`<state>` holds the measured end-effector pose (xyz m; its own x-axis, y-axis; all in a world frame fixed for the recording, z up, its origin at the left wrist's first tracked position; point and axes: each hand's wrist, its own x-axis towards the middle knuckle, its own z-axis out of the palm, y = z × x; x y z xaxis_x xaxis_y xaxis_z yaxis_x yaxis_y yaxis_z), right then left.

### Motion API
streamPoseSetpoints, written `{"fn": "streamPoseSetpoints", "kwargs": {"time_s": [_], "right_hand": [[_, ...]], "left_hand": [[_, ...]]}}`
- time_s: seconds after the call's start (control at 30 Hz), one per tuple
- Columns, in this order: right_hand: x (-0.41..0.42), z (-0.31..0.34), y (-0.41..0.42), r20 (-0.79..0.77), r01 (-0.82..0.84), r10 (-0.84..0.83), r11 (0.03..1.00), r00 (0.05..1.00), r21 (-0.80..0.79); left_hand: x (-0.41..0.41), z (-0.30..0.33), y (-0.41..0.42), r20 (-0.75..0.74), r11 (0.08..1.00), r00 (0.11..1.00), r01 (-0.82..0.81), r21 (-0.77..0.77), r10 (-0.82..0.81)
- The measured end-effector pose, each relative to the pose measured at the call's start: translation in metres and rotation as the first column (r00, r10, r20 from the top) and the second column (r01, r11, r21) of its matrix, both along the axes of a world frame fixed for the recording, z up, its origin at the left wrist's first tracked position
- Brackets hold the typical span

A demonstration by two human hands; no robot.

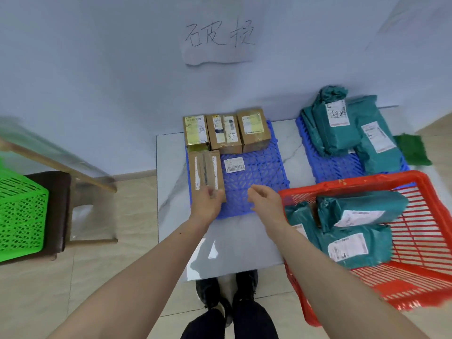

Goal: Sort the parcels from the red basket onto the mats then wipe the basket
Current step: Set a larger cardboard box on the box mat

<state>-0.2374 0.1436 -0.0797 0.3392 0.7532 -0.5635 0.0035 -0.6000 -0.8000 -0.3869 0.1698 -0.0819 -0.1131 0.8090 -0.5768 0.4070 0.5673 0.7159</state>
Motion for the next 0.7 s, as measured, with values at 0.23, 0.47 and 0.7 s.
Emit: {"fn": "streamPoseSetpoints", "kwargs": {"time_s": [0.23,0.47,0.7], "right_hand": [[0.051,0.026,-0.046,-0.002,0.087,-0.087,0.995,0.996,0.057],[0.126,0.035,-0.099,0.024,0.053,-0.055,0.997,0.998,0.053],[0.209,0.042,-0.147,0.068,-0.019,0.019,1.000,0.997,-0.008]], "left_hand": [[0.048,0.030,-0.024,-0.015,0.991,0.999,0.043,0.125,-0.041],[0.115,0.048,-0.066,0.061,0.970,0.996,0.047,0.239,-0.063],[0.184,0.052,-0.116,0.089,0.980,0.995,0.017,0.196,-0.035]]}}
